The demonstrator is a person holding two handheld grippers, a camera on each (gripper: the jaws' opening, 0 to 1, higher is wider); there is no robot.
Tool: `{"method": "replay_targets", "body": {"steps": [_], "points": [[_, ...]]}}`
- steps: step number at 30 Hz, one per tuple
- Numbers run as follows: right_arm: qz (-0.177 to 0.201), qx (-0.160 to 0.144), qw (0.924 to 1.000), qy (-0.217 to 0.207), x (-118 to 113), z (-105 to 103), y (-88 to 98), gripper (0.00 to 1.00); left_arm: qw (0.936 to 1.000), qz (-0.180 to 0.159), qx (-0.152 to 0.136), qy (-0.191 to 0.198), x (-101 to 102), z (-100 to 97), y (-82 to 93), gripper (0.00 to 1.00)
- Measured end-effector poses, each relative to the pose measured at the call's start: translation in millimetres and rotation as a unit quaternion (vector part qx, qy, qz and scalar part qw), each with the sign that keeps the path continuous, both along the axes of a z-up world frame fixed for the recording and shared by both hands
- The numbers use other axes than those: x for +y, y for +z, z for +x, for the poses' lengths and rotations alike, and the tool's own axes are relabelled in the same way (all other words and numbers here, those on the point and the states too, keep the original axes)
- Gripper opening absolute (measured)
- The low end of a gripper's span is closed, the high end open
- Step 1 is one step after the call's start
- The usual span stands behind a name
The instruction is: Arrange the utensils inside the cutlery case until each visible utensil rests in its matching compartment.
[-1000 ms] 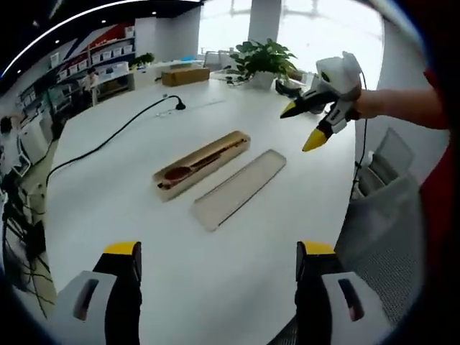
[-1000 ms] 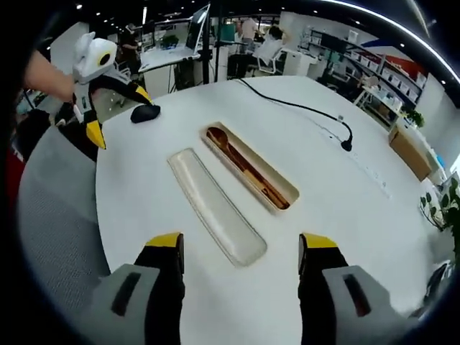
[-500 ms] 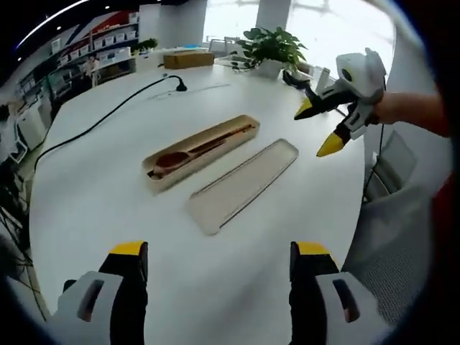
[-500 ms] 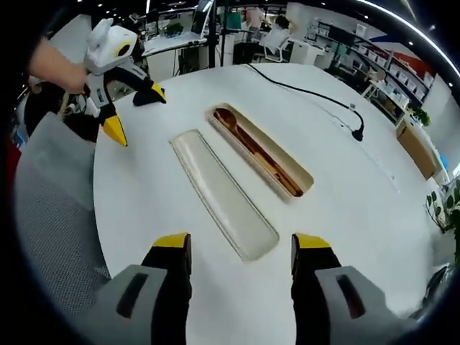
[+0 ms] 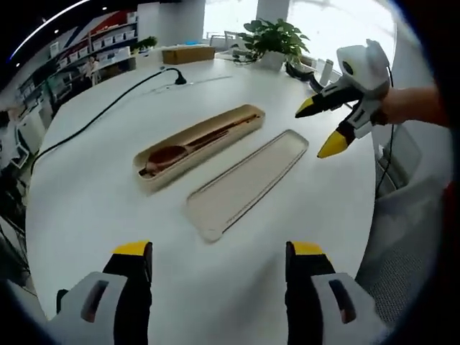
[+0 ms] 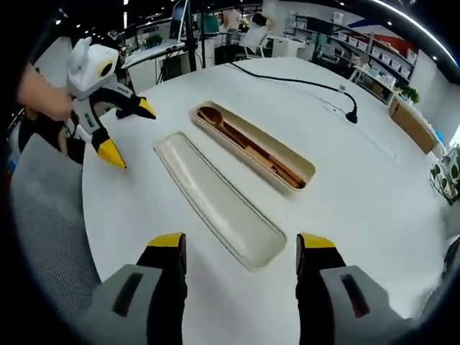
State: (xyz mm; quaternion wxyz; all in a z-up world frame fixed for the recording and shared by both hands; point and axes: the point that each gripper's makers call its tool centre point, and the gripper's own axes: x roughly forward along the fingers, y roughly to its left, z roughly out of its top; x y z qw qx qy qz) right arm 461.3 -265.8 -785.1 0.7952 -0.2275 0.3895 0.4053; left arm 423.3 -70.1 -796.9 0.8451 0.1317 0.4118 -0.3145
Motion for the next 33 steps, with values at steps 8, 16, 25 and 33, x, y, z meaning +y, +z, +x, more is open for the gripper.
{"method": "replay_targets", "body": {"steps": [8,16,25,33], "points": [[-0.012,0.01,0.9997,0.016,-2.9,7.2,-13.4,0.59,0.9999,-0.007,0.002,-0.014,-12.1,14.8,-3.4,0.71],[-0.024,0.012,0.9989,0.039,-3.5,9.3,-23.2,0.58,0.999,0.017,-0.011,-0.04,-17.3,28.9,-6.5,0.67],[-0.024,0.029,0.9979,0.052,-4.4,10.7,-31.1,0.44,0.9973,0.027,-0.017,-0.066,-28.7,41.2,-9.2,0.64],[-0.011,0.031,0.9969,0.071,-1.2,11.4,-31.3,0.44,0.9954,0.059,-0.015,-0.074,-25.5,45.9,-14.0,0.6]]}}
